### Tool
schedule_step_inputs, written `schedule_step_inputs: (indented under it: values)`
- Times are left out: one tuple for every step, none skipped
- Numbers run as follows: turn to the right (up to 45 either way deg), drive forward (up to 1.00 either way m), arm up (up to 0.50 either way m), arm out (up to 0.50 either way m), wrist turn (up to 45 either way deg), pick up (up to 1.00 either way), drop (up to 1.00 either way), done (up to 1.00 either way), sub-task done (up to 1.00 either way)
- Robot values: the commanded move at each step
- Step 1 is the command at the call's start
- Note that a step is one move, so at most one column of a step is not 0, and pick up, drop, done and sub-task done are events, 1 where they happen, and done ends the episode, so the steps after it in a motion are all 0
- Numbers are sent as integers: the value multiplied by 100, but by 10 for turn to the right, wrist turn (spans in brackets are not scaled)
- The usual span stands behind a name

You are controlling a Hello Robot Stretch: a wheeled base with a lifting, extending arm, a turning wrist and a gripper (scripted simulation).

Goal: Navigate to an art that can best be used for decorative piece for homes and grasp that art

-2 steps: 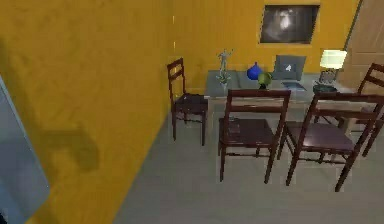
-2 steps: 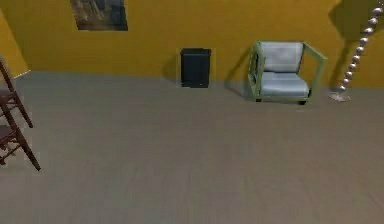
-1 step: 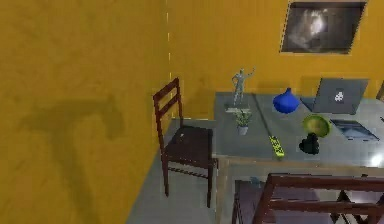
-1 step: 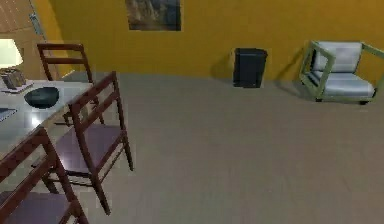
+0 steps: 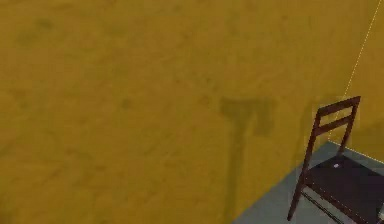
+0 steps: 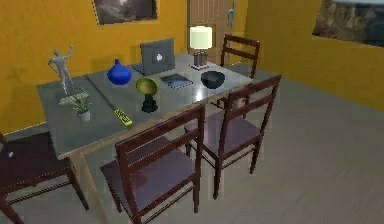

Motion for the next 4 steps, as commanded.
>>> schedule_step_inputs:
  values:
    - [-270,0,0,0,0,0,0,0,0]
    - [450,0,0,0,0,0,0,0,0]
    - [450,0,0,0,0,0,0,0,0]
    - [450,0,0,0,0,0,0,0,0]
